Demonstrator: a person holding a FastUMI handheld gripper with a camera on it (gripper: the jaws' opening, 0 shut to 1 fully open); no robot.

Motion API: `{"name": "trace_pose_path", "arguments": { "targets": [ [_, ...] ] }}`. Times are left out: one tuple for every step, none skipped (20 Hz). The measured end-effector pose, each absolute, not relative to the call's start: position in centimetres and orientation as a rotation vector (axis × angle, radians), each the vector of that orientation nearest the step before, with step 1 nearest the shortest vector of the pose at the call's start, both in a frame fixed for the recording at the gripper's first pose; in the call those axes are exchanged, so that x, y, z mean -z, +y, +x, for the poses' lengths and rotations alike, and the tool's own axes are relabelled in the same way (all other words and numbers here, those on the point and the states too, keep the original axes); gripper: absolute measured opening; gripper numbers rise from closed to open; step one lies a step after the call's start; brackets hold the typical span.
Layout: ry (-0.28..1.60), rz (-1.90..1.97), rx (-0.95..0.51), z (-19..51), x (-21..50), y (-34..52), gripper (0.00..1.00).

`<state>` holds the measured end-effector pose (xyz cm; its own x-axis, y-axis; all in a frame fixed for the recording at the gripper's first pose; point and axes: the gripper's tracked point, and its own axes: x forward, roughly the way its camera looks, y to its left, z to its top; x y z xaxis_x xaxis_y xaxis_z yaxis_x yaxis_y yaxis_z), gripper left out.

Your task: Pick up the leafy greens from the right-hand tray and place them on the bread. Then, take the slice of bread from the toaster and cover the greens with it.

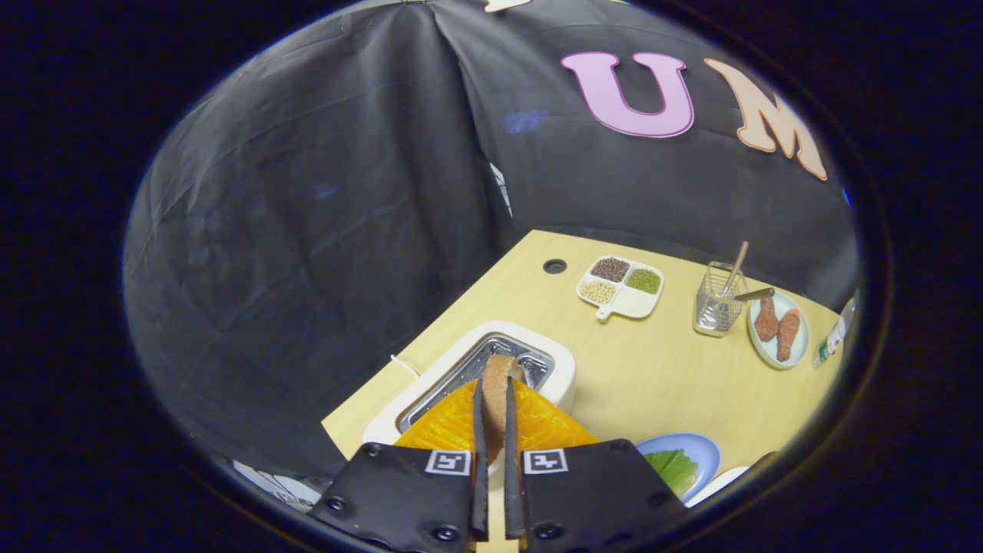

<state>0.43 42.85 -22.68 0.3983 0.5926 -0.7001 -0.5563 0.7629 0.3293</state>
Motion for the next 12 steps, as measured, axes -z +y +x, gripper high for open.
{"name": "trace_pose_path", "arguments": {
  "targets": [
    [0.896, 0.059, -0.721, 0.6, 22.3, 42.4, 0.11],
    [0.897, 0.07, -0.723, 0.6, 22.0, 42.0, 0.11],
    [0.885, 0.086, -0.721, 0.5, 21.4, 41.4, 0.11],
    [0.881, 0.099, -0.723, 0.5, 21.0, 41.0, 0.11],
    [0.874, 0.114, -0.719, 0.5, 20.4, 40.4, 0.11],
    [0.863, 0.134, -0.717, 0.7, 19.9, 39.8, 0.11],
    [0.858, 0.157, -0.716, 0.7, 19.6, 39.3, 0.11],
    [0.859, 0.183, -0.715, 0.6, 19.1, 38.7, 0.11],
    [0.857, 0.207, -0.715, 0.6, 18.8, 38.2, 0.11],
    [0.853, 0.228, -0.719, 0.6, 18.2, 37.9, 0.11],
    [0.849, 0.239, -0.718, 0.5, 18.0, 37.3, 0.11],
    [0.845, 0.244, -0.72, 0.6, 17.7, 36.8, 0.11]
  ]
}}
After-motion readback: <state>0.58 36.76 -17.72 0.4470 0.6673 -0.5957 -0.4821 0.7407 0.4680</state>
